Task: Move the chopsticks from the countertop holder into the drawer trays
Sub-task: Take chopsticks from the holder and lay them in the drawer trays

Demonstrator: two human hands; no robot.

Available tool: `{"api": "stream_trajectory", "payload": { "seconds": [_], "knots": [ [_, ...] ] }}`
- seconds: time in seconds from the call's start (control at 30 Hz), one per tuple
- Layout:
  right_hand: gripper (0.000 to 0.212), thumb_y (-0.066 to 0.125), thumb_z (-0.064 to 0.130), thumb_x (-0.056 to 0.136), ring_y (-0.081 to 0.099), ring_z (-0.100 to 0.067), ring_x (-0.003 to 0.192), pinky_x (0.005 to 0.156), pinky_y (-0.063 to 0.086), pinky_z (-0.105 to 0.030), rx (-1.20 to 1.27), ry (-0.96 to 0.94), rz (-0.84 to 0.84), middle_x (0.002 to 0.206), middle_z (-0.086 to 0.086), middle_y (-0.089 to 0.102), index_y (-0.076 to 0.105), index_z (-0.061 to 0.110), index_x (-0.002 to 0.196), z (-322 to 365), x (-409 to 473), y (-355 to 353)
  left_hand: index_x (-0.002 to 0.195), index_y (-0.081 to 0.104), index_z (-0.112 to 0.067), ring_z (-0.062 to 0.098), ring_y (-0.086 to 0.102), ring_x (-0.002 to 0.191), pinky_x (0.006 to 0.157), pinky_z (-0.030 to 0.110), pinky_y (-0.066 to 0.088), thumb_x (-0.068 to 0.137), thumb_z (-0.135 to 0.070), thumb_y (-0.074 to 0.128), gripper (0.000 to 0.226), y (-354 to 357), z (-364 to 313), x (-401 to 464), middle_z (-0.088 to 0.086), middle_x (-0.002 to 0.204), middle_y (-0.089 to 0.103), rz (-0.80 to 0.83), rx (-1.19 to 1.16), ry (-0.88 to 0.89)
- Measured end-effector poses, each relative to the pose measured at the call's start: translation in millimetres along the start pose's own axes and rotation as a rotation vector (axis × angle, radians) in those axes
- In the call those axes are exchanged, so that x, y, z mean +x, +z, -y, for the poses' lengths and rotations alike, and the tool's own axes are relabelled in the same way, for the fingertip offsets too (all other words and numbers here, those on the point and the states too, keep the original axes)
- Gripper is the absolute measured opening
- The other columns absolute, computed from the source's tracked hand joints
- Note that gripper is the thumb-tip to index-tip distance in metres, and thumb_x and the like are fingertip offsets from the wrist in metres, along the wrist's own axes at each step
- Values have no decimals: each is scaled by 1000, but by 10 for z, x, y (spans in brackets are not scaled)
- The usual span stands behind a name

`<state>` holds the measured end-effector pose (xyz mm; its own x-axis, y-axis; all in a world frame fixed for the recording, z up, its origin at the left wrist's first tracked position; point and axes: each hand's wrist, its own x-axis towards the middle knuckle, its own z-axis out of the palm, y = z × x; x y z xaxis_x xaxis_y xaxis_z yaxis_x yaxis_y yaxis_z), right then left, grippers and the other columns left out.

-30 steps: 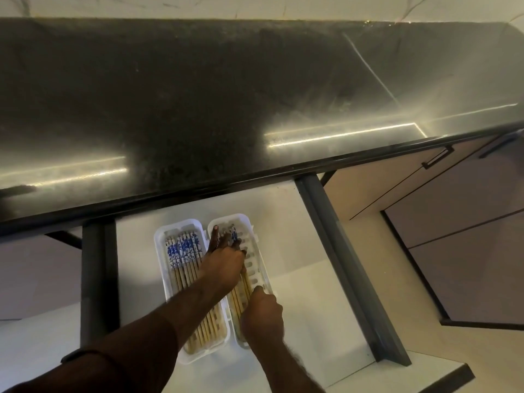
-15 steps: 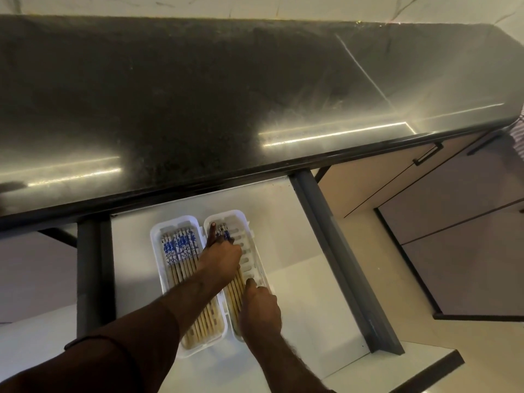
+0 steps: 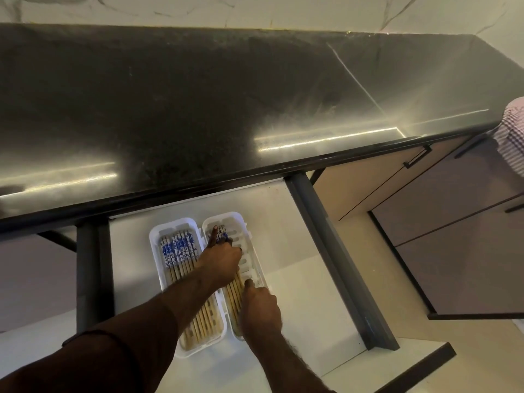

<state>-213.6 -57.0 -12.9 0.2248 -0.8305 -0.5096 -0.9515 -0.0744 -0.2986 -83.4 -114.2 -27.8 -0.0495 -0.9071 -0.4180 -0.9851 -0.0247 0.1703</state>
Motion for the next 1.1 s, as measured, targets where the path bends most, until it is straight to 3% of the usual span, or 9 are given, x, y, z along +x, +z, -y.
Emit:
{"api": "stream_trajectory", "payload": {
  "seconds": [0.2, 0.33, 0.5, 0.77, 0.93, 1.1],
  "knots": [
    [48, 59, 42, 92, 64, -22, 107, 94, 51, -35, -13, 14, -31, 122, -4, 62, 46, 19, 133, 36, -29, -119, 113, 63, -13, 19, 59, 108, 107, 40, 34, 95, -31, 52, 27, -104, -44, -93, 4, 114, 68, -85, 20, 39],
    [42, 64, 33, 89, 66, -24, 102, 89, 53, -36, 5, 24, -60, 117, -4, 65, 50, 19, 126, 59, -100, -252, 124, 60, -14, 23, 50, 127, 118, 52, 0, 96, -35, 48, 36, -243, -108, -216, 6, 128, 62, -109, 84, 84],
    [36, 65, 25, 89, 67, -23, 98, 84, 54, -33, 18, 35, -141, 113, -3, 66, 52, 21, 122, 66, -275, -429, 135, 51, -16, 25, 38, 139, 118, 51, -1, 96, -34, 49, 43, -436, -177, -434, 10, 145, 50, -113, 38, 100],
    [37, 67, 29, 88, 69, -25, 91, 78, 56, -35, 101, 38, -271, 111, -4, 69, 55, 19, 121, 130, -727, -751, 138, 49, -20, 23, 37, 140, 118, 49, -6, 95, -38, 51, 46, -657, -224, -934, 7, 148, 47, -211, -89, 125],
    [36, 63, 32, 89, 69, -26, 94, 79, 54, -33, 153, -51, -376, 112, -5, 69, 55, 19, 122, 247, -1183, -916, 144, 40, -23, 25, 25, 146, 119, 44, 9, 96, -39, 51, 52, -856, -329, -1411, 5, 159, 27, -308, -171, 65],
    [38, 60, 32, 93, 67, -25, 102, 88, 54, -37, 212, -135, -503, 117, -6, 69, 55, 21, 128, 434, -1772, -1044, 146, 38, -26, 25, 29, 145, 113, 43, 30, 95, -39, 53, 54, -1081, -406, -2138, 1, 161, 22, -431, -273, 19]
  ]
}}
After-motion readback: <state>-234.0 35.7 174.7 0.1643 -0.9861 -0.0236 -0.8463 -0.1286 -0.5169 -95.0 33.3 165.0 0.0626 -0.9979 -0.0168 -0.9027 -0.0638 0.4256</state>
